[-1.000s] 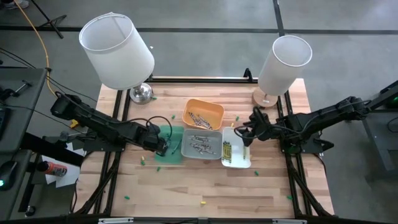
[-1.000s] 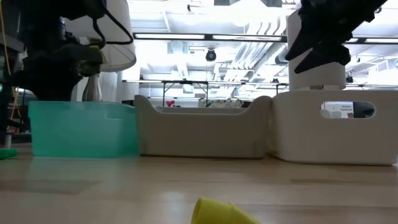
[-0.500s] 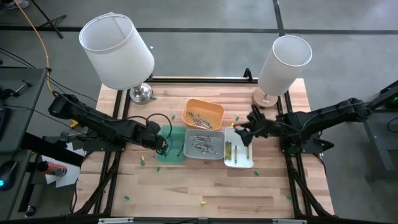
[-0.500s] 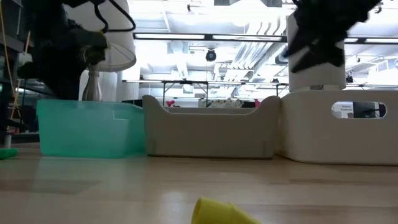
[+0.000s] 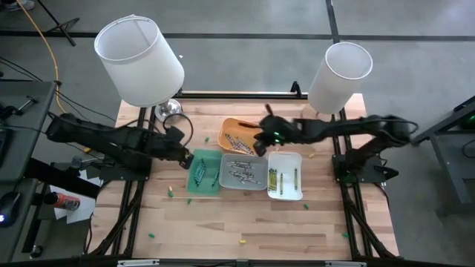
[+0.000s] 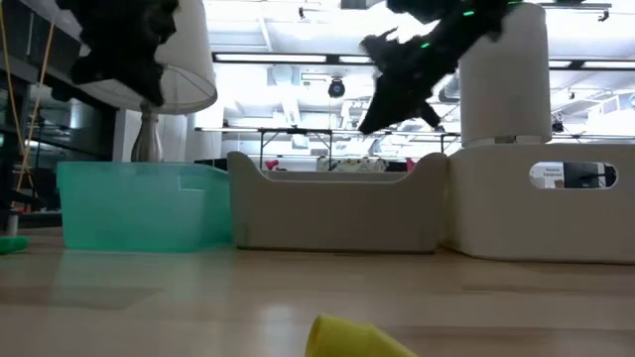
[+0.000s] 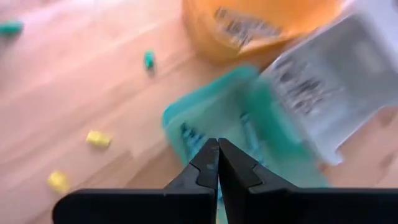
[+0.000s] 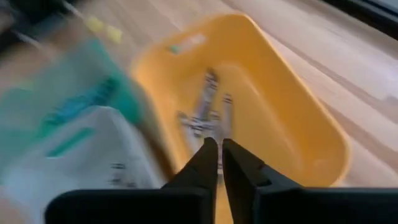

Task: Sort crayons
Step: Adjust the bins on the table

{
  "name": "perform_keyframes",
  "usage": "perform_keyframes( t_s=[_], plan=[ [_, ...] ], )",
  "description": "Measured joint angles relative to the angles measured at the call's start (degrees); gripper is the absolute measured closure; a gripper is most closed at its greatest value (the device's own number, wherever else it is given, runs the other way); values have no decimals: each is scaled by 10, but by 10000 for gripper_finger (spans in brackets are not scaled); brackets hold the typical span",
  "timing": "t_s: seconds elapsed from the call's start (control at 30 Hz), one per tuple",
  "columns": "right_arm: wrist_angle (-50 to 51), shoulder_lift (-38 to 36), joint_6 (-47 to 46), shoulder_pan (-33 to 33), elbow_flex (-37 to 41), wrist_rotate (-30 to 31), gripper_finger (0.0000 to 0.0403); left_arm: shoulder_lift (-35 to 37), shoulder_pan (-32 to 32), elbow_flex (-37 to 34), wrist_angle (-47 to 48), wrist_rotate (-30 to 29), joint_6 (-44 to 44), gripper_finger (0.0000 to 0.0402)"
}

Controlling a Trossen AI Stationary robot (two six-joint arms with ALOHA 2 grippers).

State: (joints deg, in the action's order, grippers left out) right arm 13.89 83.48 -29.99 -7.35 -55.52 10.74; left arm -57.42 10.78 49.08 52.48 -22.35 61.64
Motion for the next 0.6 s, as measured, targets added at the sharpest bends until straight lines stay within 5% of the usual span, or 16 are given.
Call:
perform_keyframes(
  t_s=[0.3,0.6],
  plan=[
    [207,173,71,-43,-180,-2,397,31,0,1,-70,-40,-33,401],
    [288,199,126,-29,-209,-3,402,22,0,1,-68,-39,-34,401]
  ],
)
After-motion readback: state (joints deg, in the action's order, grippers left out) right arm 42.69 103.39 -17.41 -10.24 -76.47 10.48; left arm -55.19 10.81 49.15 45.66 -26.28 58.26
